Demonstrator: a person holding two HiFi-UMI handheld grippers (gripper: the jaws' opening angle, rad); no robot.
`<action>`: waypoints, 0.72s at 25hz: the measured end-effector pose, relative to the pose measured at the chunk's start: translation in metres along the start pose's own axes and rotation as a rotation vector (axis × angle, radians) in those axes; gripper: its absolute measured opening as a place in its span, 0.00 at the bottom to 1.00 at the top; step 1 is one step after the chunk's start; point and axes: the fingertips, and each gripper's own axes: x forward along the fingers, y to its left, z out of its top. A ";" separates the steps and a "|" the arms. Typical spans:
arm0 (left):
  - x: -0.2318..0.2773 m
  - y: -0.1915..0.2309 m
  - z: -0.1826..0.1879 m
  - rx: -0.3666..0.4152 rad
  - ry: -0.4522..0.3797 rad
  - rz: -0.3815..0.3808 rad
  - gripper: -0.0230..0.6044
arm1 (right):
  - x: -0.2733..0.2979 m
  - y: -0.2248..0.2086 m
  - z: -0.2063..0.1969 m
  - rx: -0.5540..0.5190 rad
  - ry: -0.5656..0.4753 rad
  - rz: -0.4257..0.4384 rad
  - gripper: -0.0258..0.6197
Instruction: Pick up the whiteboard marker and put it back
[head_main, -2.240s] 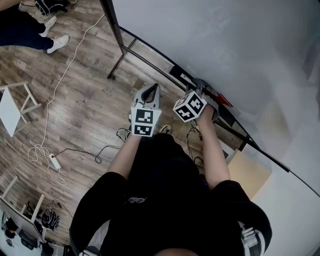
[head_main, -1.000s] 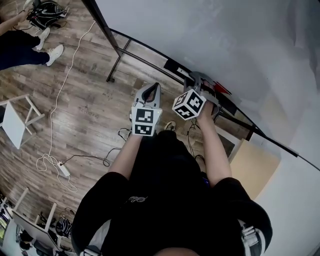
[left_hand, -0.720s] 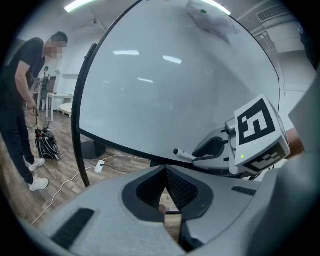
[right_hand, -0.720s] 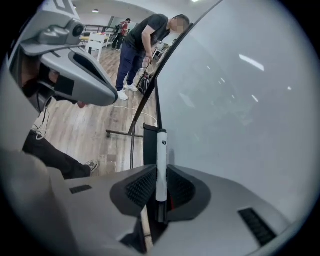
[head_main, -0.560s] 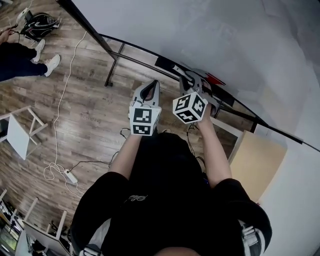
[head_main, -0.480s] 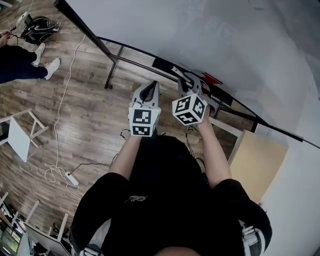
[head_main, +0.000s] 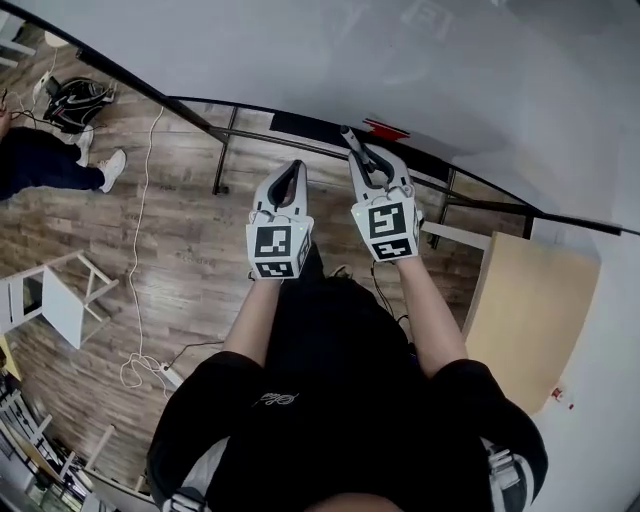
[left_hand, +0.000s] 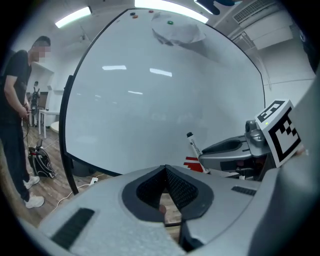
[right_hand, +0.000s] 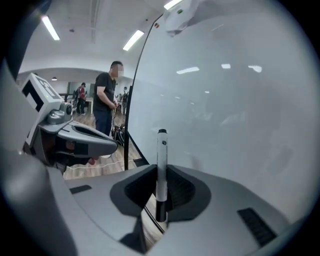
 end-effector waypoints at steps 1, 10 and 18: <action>-0.003 -0.007 0.003 0.005 -0.006 -0.004 0.04 | -0.010 -0.002 0.000 0.036 -0.023 -0.006 0.12; -0.030 -0.082 0.016 0.062 -0.055 -0.045 0.04 | -0.102 -0.021 -0.011 0.226 -0.224 -0.065 0.12; -0.074 -0.161 0.035 0.105 -0.142 -0.073 0.04 | -0.198 -0.036 -0.020 0.271 -0.346 -0.135 0.12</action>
